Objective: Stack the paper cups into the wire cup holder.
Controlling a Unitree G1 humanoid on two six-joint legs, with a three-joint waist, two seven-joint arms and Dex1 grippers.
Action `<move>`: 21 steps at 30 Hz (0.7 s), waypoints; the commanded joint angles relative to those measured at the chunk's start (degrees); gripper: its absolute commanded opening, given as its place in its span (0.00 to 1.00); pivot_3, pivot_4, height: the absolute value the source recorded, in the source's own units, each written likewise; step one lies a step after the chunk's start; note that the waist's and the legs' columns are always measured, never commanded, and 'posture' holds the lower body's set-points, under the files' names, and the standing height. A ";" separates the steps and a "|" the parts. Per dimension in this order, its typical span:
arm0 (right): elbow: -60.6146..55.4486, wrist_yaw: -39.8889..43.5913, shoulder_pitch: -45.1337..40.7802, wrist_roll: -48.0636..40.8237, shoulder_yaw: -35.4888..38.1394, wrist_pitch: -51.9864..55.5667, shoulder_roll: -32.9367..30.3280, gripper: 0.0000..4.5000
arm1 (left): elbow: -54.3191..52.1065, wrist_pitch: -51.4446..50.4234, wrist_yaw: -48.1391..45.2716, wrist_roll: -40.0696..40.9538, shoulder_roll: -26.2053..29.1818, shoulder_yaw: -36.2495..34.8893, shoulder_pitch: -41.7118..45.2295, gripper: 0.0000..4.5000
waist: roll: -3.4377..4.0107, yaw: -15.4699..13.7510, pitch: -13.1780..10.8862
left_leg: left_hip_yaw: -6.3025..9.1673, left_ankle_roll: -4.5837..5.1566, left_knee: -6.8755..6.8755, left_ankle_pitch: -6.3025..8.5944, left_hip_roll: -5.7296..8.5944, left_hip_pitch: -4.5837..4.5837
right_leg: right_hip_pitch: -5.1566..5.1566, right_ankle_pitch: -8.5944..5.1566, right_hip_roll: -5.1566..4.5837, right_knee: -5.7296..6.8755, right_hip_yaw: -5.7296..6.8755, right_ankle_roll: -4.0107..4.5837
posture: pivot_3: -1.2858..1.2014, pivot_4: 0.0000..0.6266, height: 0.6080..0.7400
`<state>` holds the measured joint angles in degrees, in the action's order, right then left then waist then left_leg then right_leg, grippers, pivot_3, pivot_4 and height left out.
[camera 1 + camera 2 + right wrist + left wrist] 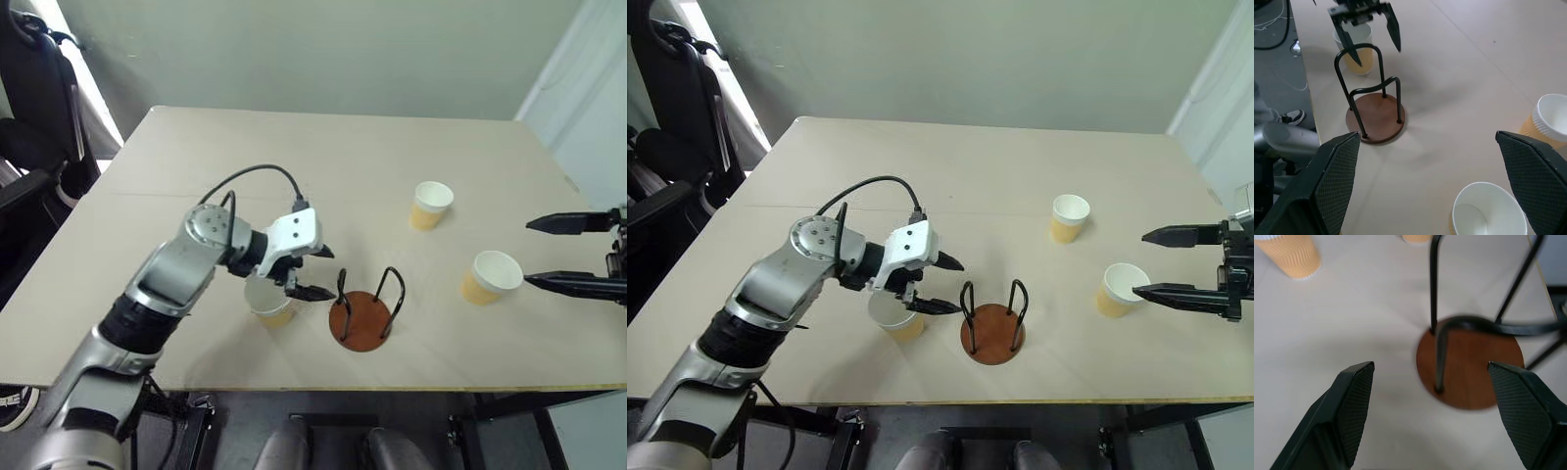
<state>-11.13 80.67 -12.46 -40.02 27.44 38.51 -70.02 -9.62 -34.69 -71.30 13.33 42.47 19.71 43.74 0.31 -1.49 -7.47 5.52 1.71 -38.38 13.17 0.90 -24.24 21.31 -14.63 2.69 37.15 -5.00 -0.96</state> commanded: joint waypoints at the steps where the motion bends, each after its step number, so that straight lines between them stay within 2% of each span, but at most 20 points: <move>1: 1.28 -0.78 -0.62 3.28 -2.60 -2.43 -1.73 1.00 | -3.61 0.71 -1.88 1.12 2.08 -2.78 2.95 0.88 | 0.00 0.00 0.00 | 0.00 0.00 0.01 0.00 0.00 -0.01 | 0.01 0.01 0.00 -0.02 0.00 0.01 | 0.52 0.24 1.00; 4: 2.41 -0.46 -0.45 6.59 -6.28 -5.63 -1.80 1.00 | -3.61 0.41 -3.72 3.23 4.27 -5.77 4.75 0.88 | 0.01 0.01 -0.01 | 0.00 0.02 0.03 0.01 -0.01 -0.03 | 0.05 0.03 -0.01 -0.02 0.00 0.04 | 0.52 0.24 1.00; 10: 4.81 -3.35 -5.04 15.59 -18.67 -10.14 -0.04 1.00 | -0.15 2.35 -11.81 12.21 12.70 -18.68 4.31 0.88 | 0.04 0.68 -0.02 | 0.00 -0.01 0.30 0.01 -0.06 -0.03 | 0.21 0.09 0.00 -0.01 0.01 0.14 | 0.52 0.24 1.00; 12: 5.53 -3.29 -6.05 16.86 -20.64 -10.95 0.61 1.00 | 0.50 2.19 -13.46 14.91 14.93 -22.38 3.35 0.88 | 0.07 0.92 -0.02 | 0.00 -0.02 0.34 0.02 -0.09 -0.03 | 0.27 0.10 0.00 -0.01 0.00 0.17 | 0.52 0.24 1.00; 16: 7.29 -3.95 -7.42 19.87 -24.25 -12.11 1.87 1.00 | 0.10 0.65 -14.57 19.63 20.30 -32.99 -2.39 0.88 | 0.08 1.21 -0.03 | 0.00 -0.02 0.36 0.02 -0.11 -0.15 | 0.39 0.10 0.00 -0.01 0.01 0.19 | 0.52 0.24 1.00; 21: 8.69 -3.82 -8.76 22.33 -27.55 -12.56 3.00 1.00 | -3.33 -0.78 -12.53 23.20 22.69 -37.86 -8.63 0.88 | 0.07 0.81 -0.03 | -0.01 -0.04 0.34 0.01 -0.12 -0.18 | 0.41 0.10 0.00 -0.04 0.03 0.23 | 0.52 0.24 1.00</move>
<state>-2.50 76.99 -20.10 -18.61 0.32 26.62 -67.11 -10.17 -34.78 -84.49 34.52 64.12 -15.41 35.32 0.39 -0.68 -7.50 5.52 1.67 -38.04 13.19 0.77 -24.43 21.73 -14.50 2.69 37.11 -4.96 -0.68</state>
